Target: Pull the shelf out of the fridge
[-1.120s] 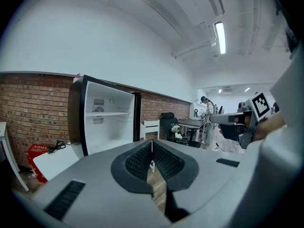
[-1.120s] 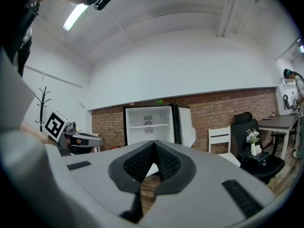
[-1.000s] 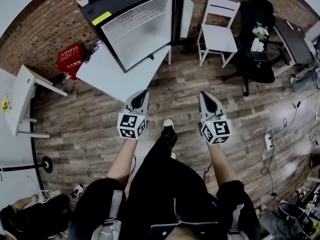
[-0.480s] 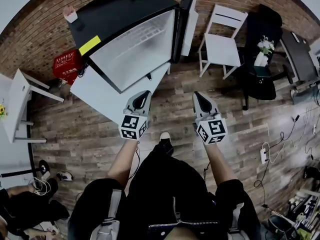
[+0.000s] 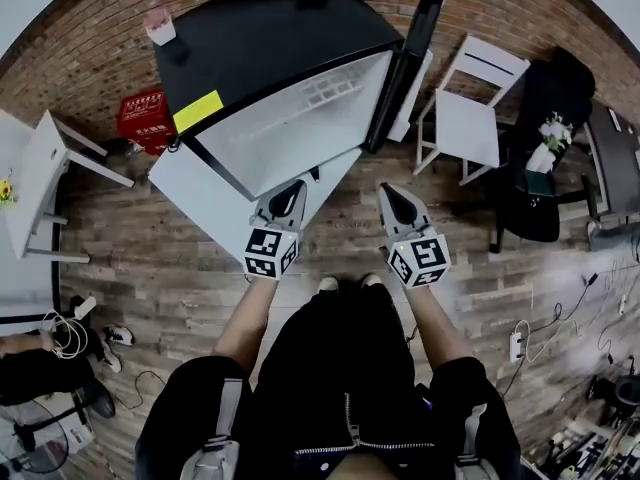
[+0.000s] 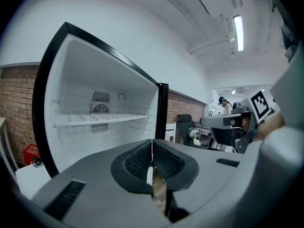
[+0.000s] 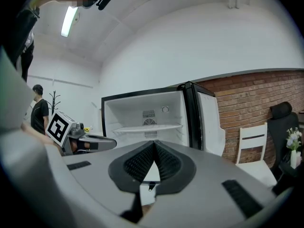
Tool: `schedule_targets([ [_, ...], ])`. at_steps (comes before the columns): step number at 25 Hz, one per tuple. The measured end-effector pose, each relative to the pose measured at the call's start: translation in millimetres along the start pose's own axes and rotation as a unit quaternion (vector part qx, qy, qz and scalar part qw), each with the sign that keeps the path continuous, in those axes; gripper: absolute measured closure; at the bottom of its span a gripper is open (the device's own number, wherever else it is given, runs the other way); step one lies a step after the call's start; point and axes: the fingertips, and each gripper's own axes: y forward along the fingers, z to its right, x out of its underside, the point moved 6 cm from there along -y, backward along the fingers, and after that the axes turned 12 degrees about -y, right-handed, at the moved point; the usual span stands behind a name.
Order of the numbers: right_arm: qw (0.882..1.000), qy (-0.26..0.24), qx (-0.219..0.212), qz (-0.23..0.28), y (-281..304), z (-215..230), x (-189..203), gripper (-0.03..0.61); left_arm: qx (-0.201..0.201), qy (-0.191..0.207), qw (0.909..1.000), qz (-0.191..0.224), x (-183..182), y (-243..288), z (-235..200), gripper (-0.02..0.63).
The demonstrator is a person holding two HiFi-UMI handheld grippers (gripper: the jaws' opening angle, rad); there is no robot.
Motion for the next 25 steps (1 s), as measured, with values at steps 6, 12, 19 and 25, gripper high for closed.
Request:
schedule_targets([
  [6, 0.998, 0.008, -0.06, 0.011, 56, 10, -6, 0.575, -0.055, -0.016, 0.9982, 0.016, -12, 7, -28, 0.592],
  [12, 0.99, 0.01, -0.142, 0.02, 115, 35, -14, 0.575, -0.135, -0.037, 0.9896, 0.034, -24, 21, -43, 0.592],
  [19, 0.976, 0.012, -0.217, 0.028, 155, 55, -18, 0.575, -0.208, -0.052, 0.9757, 0.047, -29, 30, -43, 0.592],
  [25, 0.963, 0.01, -0.269, 0.029, 164, 62, -14, 0.577, -0.245, -0.069, 0.965, 0.064, -29, 31, -31, 0.592],
])
